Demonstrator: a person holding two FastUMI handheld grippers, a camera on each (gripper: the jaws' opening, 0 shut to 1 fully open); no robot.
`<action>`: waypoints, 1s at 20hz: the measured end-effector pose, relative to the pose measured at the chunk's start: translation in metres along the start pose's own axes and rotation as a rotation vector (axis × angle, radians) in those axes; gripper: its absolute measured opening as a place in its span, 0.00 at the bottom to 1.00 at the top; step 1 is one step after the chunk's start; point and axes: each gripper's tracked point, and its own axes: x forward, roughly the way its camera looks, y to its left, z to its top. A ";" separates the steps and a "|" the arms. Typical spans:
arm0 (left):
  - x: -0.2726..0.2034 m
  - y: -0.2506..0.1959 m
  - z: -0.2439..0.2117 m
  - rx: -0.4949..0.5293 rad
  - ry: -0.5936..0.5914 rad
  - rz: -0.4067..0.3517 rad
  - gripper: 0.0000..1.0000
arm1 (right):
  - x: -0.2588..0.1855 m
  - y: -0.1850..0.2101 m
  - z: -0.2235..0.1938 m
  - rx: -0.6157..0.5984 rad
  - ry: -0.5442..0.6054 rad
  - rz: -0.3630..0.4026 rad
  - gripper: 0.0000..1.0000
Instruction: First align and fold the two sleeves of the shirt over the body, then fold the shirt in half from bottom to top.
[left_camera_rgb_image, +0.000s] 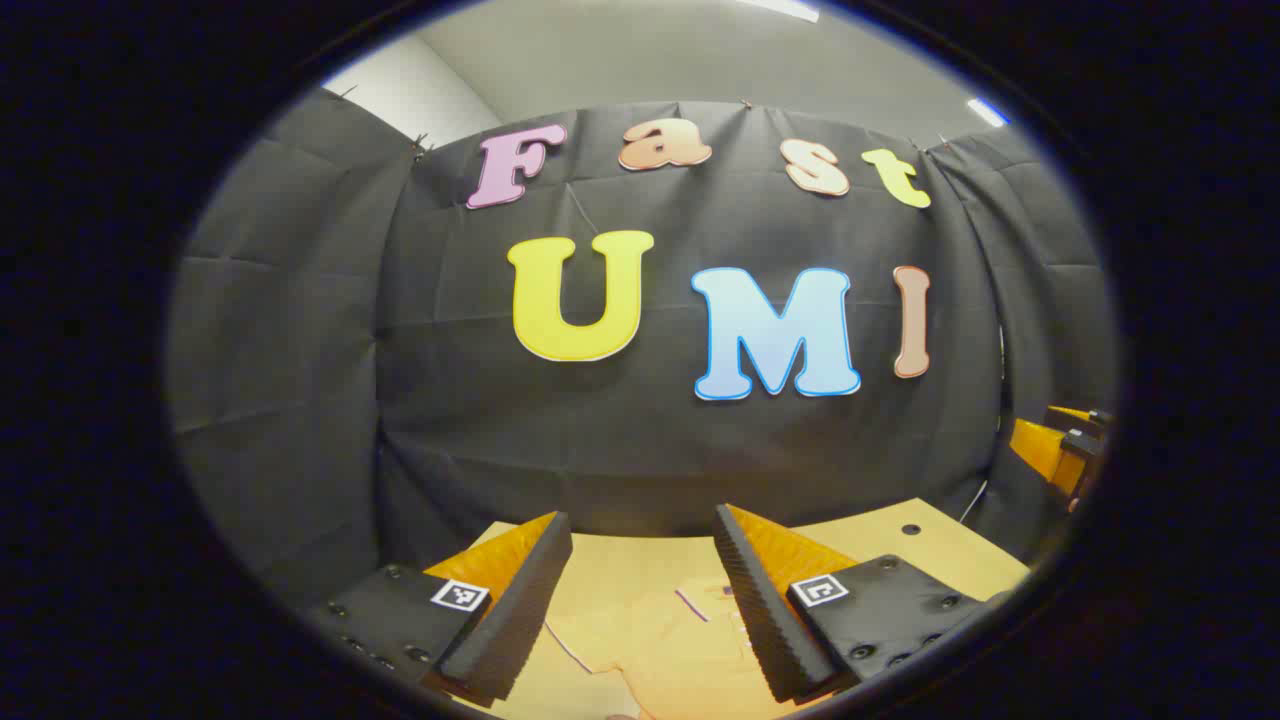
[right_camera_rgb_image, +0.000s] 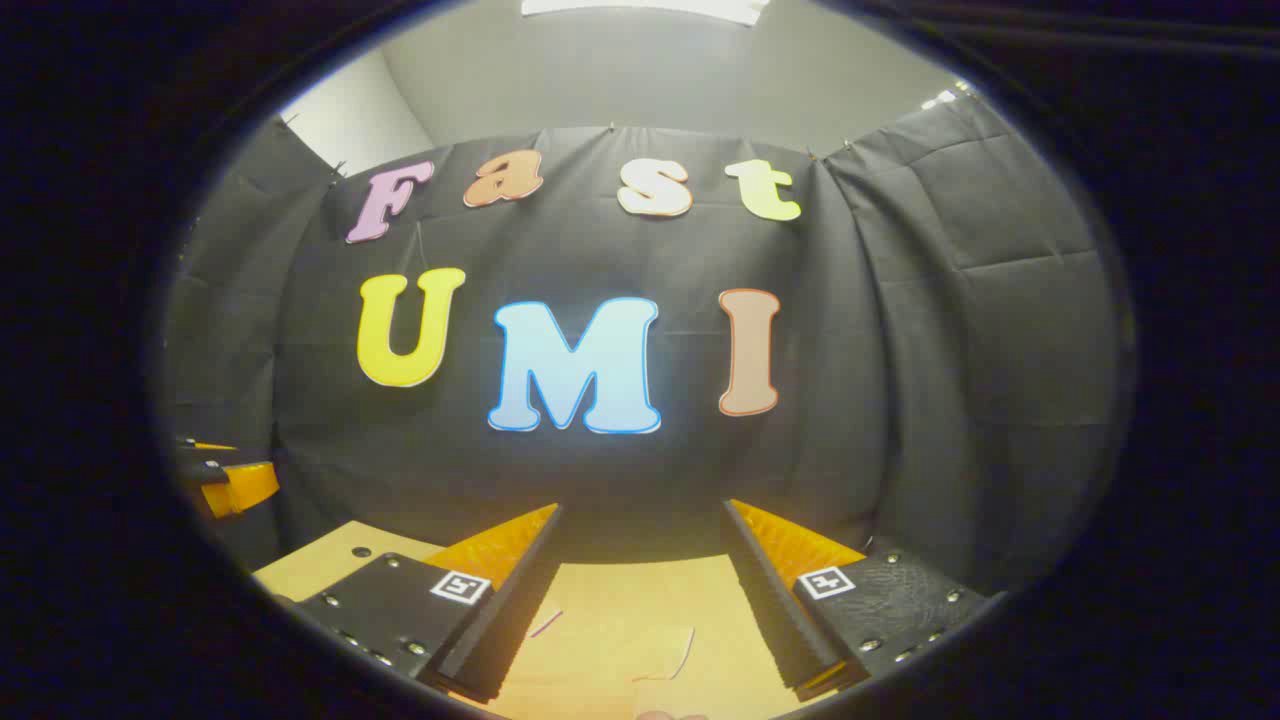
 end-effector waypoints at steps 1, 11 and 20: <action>0.000 -0.001 0.000 0.000 0.000 0.001 0.94 | 0.003 0.001 -0.003 -0.001 0.011 0.005 0.96; 0.008 -0.001 -0.004 0.016 0.007 0.013 0.94 | 0.017 0.011 -0.018 -0.008 0.059 0.051 0.96; 0.011 -0.010 -0.003 0.022 -0.001 0.008 0.94 | 0.029 0.006 -0.047 0.011 0.145 0.060 0.94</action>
